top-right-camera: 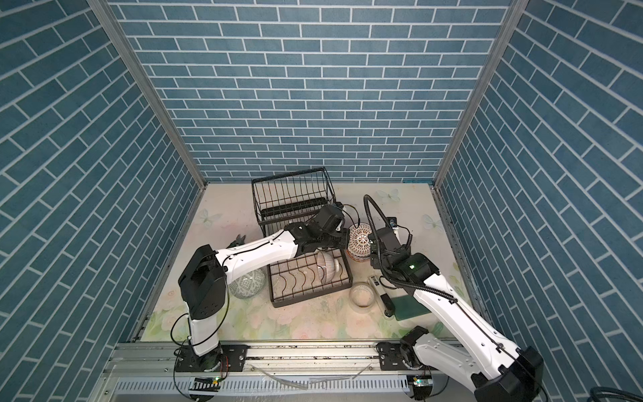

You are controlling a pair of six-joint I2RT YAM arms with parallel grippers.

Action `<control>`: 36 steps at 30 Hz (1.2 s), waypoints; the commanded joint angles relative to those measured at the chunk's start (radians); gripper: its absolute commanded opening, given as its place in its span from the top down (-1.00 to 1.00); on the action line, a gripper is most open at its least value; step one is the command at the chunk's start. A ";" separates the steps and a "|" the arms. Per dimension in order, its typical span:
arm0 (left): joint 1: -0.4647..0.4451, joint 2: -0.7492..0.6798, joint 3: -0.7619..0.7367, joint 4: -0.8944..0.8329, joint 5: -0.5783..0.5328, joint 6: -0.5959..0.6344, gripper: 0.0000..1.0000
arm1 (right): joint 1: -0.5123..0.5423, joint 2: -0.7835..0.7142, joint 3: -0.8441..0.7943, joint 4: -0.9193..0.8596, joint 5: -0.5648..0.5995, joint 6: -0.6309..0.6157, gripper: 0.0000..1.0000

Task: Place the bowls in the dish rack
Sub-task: 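Lift the red-patterned bowl off the stack with the left gripper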

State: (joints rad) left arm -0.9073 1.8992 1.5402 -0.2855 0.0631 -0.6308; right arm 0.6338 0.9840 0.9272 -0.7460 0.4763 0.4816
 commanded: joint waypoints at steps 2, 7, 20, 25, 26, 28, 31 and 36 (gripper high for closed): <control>0.005 -0.070 -0.024 0.085 0.058 0.025 1.00 | -0.004 -0.020 0.053 0.012 -0.084 -0.048 -0.50; 0.003 -0.084 -0.047 0.107 0.112 0.028 1.00 | -0.003 -0.031 0.065 0.015 -0.129 -0.063 -0.49; 0.001 -0.199 -0.173 0.146 0.167 0.043 1.00 | -0.003 -0.079 0.109 0.009 -0.282 -0.102 -0.50; 0.001 -0.282 -0.260 0.145 0.146 0.047 1.00 | -0.004 -0.074 0.159 -0.025 -0.358 -0.123 -0.51; 0.001 -0.297 -0.279 0.149 0.141 0.045 1.00 | -0.003 -0.071 0.167 -0.030 -0.364 -0.124 -0.51; 0.001 -0.335 -0.317 0.154 0.133 0.043 1.00 | -0.003 -0.066 0.176 -0.031 -0.381 -0.128 -0.51; 0.001 -0.388 -0.378 0.164 0.117 0.037 1.00 | -0.003 -0.051 0.178 -0.016 -0.412 -0.129 -0.53; 0.001 -0.477 -0.479 0.156 0.064 0.019 1.00 | 0.000 -0.011 0.173 0.033 -0.515 -0.127 -0.79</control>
State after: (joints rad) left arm -0.9077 1.4769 1.0859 -0.1802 0.1646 -0.5980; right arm 0.6338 0.9543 1.0660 -0.7399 0.0433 0.3729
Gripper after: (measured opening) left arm 0.088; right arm 0.890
